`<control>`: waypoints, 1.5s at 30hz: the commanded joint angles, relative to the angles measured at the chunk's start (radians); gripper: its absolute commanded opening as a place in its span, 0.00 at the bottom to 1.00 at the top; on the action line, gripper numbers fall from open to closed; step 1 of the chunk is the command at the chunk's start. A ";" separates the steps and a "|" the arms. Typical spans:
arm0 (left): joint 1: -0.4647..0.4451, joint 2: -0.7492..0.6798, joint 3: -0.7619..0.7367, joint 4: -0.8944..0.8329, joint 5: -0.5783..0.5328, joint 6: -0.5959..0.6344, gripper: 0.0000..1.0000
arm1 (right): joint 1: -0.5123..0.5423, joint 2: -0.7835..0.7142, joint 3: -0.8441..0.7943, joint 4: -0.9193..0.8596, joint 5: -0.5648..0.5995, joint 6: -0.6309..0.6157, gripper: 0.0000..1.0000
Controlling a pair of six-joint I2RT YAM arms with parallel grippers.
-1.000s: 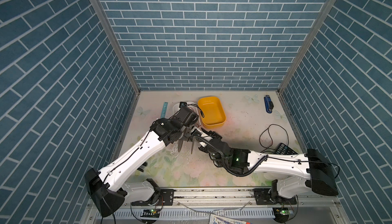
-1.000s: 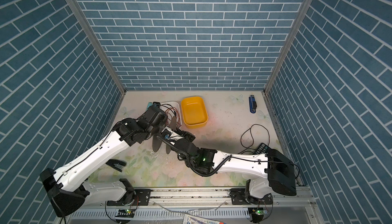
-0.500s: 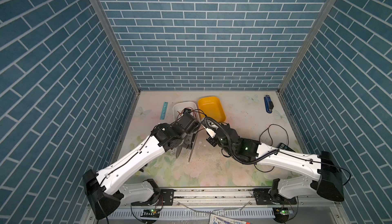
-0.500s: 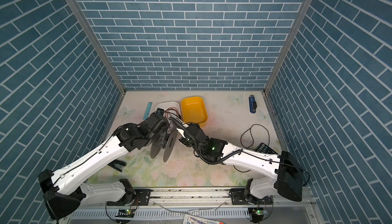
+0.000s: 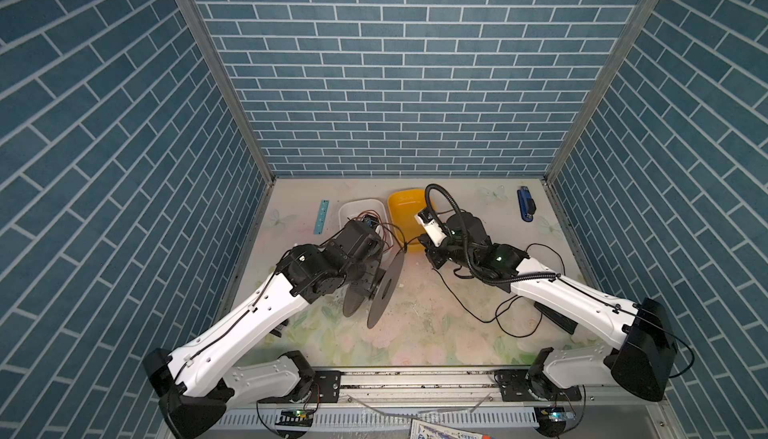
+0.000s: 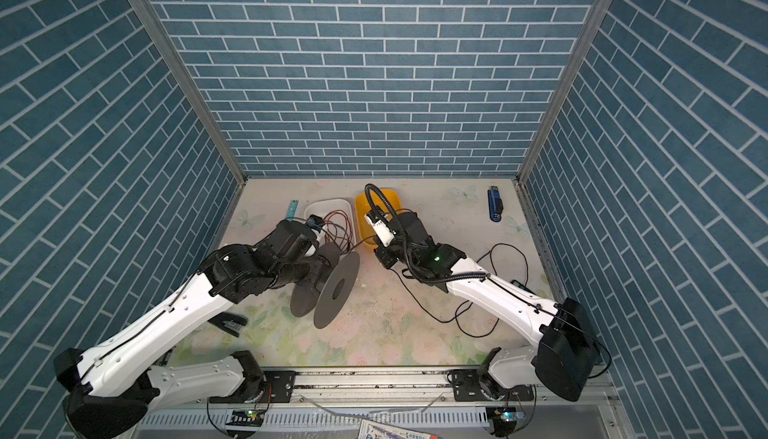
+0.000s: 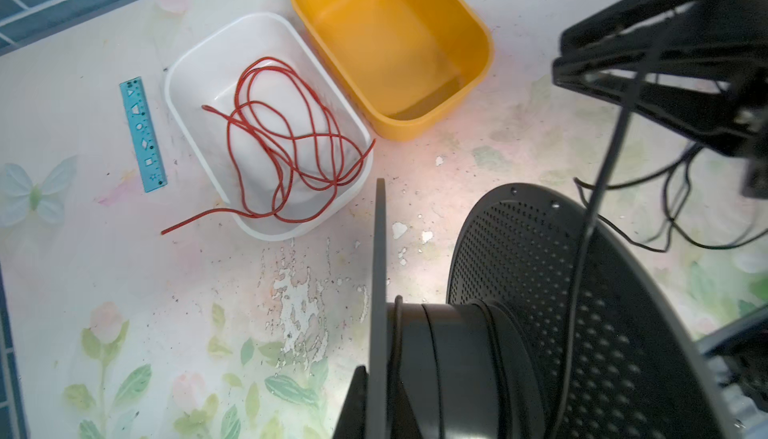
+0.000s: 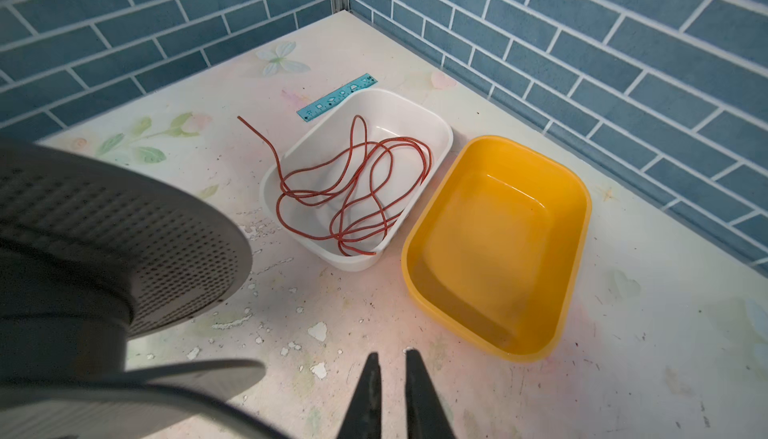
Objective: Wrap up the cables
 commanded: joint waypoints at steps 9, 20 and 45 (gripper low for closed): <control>0.104 -0.002 0.234 -0.043 0.265 0.034 0.00 | -0.127 -0.018 -0.173 0.192 -0.305 0.167 0.25; 0.174 0.049 0.365 -0.076 0.331 0.025 0.00 | -0.129 -0.098 -0.369 0.369 -0.292 0.217 0.44; 0.395 0.096 0.362 0.017 0.570 -0.036 0.00 | -0.093 -0.258 -0.594 0.445 -0.033 0.291 0.00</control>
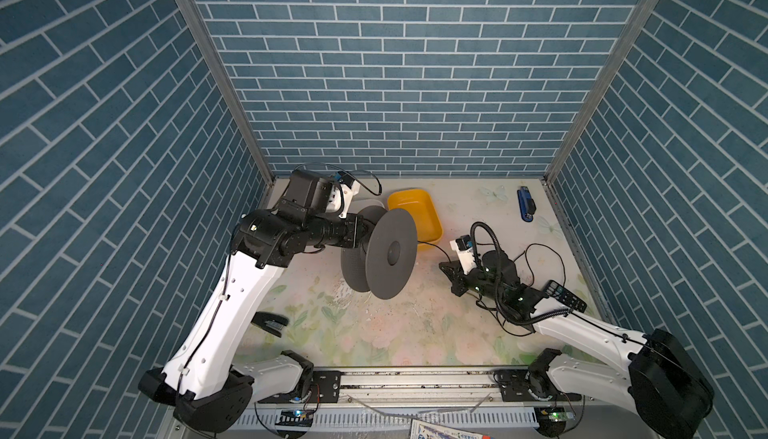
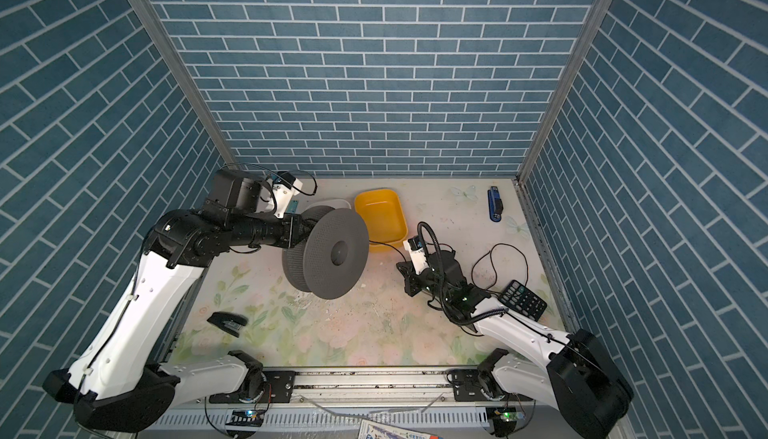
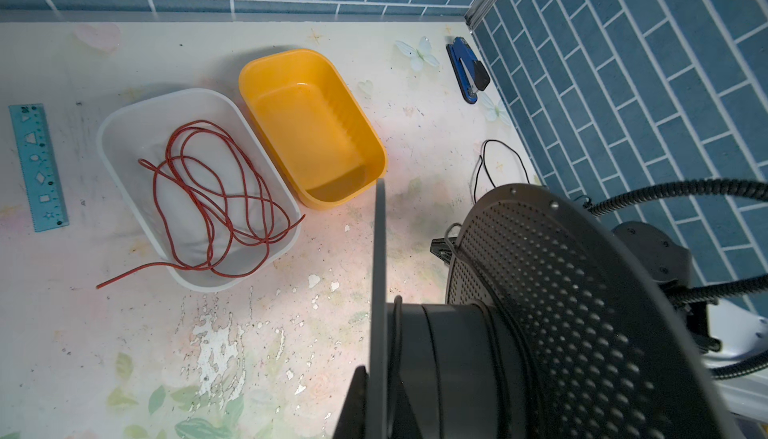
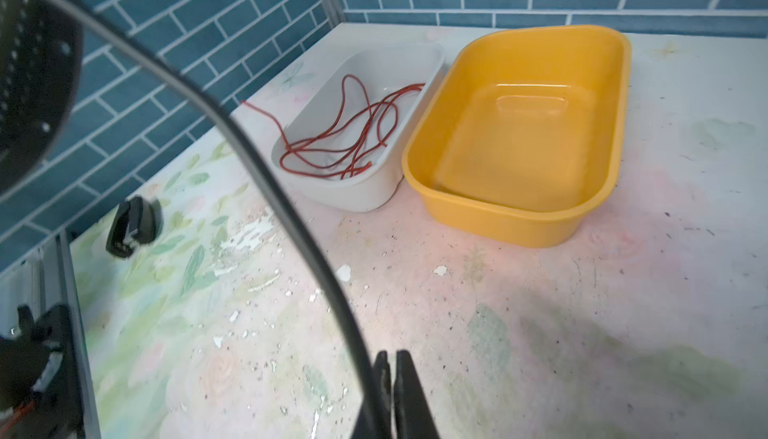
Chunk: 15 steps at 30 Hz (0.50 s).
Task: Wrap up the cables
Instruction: 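Regrasp the black cable lower down with the right gripper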
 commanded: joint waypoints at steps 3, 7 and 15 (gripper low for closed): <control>0.085 -0.011 -0.065 0.171 0.127 -0.084 0.00 | 0.068 -0.022 0.001 -0.039 0.224 0.028 0.00; 0.123 -0.019 -0.135 0.270 0.141 -0.148 0.00 | 0.153 -0.008 0.018 -0.066 0.337 0.005 0.00; 0.167 -0.047 -0.319 0.507 0.121 -0.289 0.00 | 0.317 0.065 0.069 -0.085 0.490 -0.015 0.00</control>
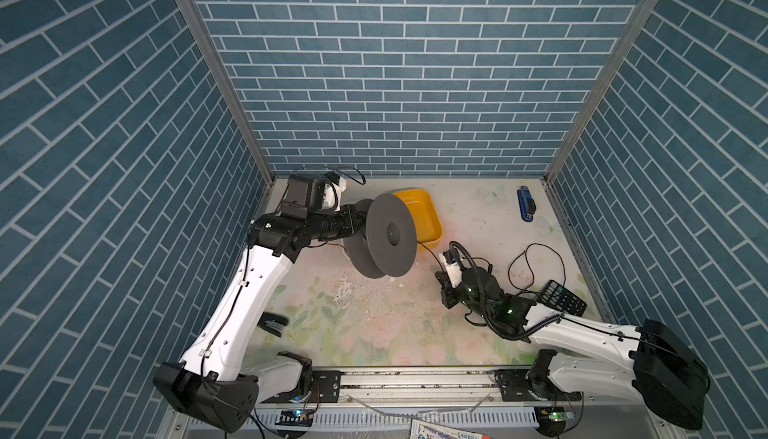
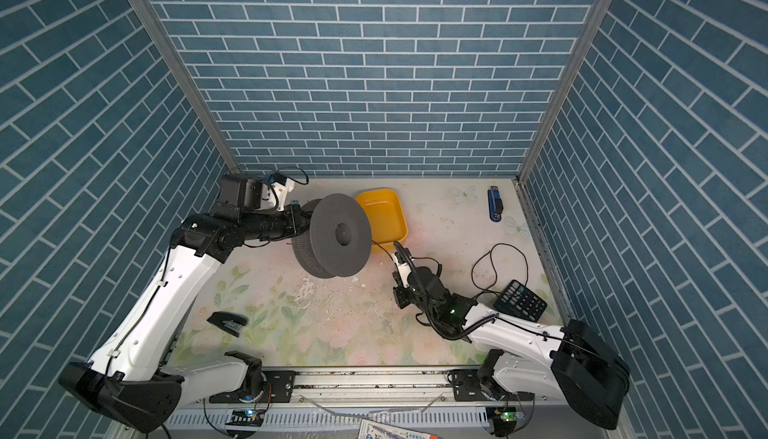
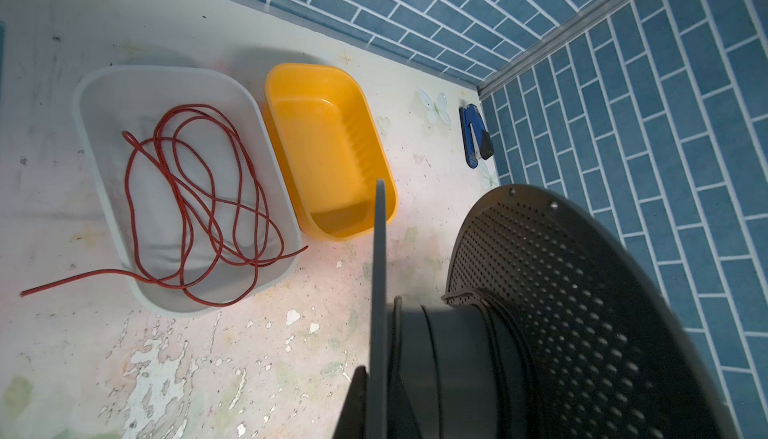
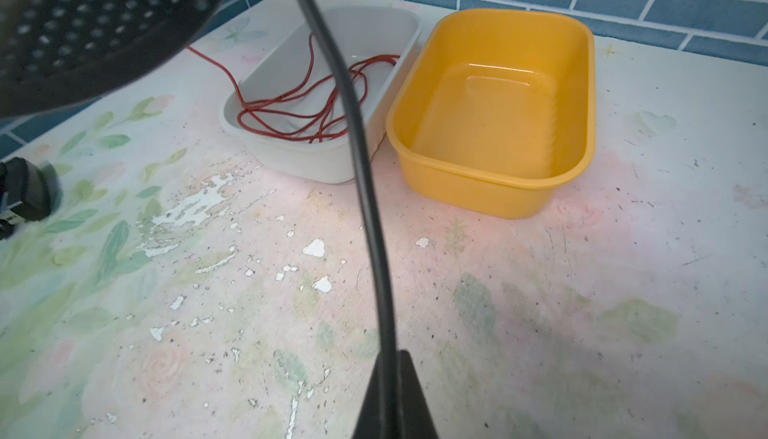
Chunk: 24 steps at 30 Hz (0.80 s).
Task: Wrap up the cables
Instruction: 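Regrasp the black cable lower down with the right gripper, then tilt the spool with the left gripper while the right brings the cable to the hub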
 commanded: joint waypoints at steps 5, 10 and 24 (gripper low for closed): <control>0.013 -0.045 -0.104 0.262 -0.074 -0.128 0.00 | 0.142 0.090 0.121 -0.021 0.171 -0.021 0.00; 0.012 -0.074 -0.158 0.311 -0.196 -0.141 0.00 | 0.248 0.191 0.210 -0.048 0.250 -0.060 0.00; -0.118 -0.094 -0.150 0.199 -0.603 -0.031 0.00 | 0.422 0.372 0.533 -0.218 0.389 -0.210 0.00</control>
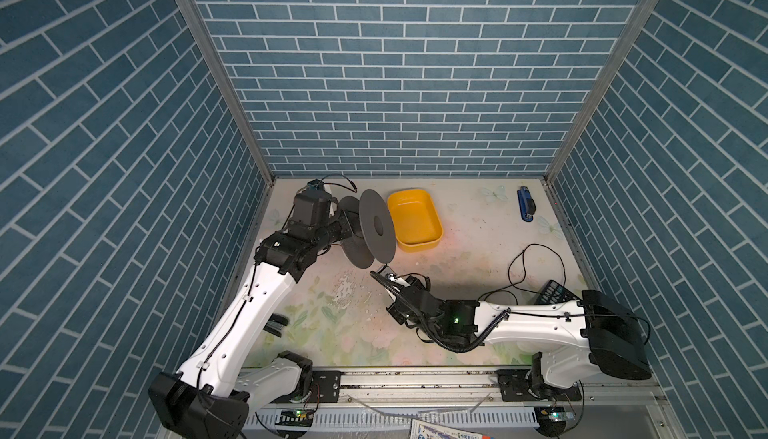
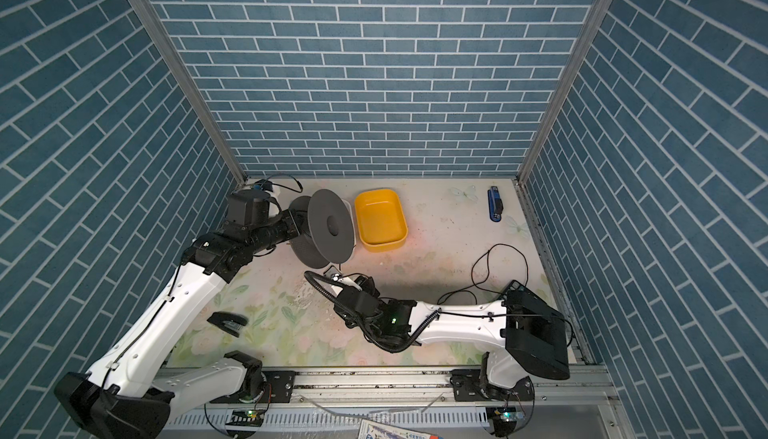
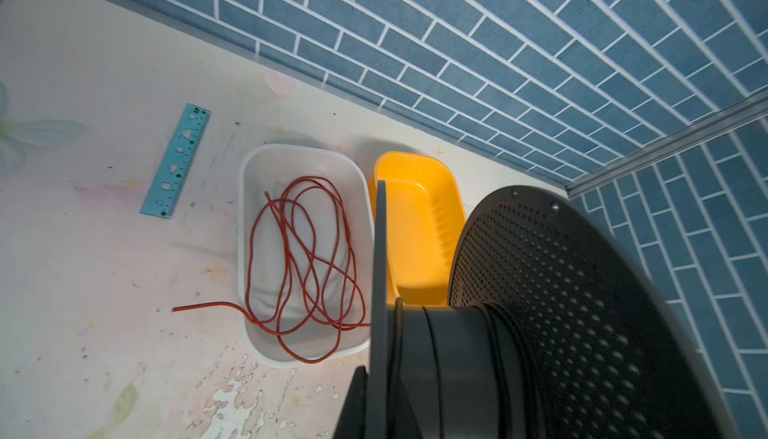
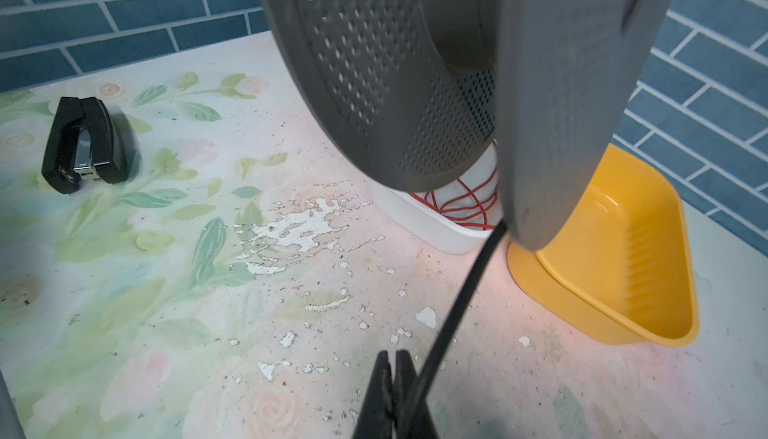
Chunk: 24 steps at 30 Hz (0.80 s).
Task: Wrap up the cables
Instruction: 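Tilt the spool with the left gripper while the right brings the cable to the hub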
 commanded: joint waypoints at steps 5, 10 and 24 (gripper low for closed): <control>-0.123 0.071 0.096 -0.083 -0.281 0.078 0.00 | 0.037 0.010 0.155 -0.119 0.113 -0.115 0.00; -0.198 0.138 0.145 -0.168 -0.341 0.097 0.00 | 0.039 -0.010 0.204 -0.144 0.211 -0.155 0.00; -0.245 0.214 0.196 -0.272 -0.292 0.131 0.00 | 0.028 -0.102 0.202 -0.232 0.338 -0.205 0.09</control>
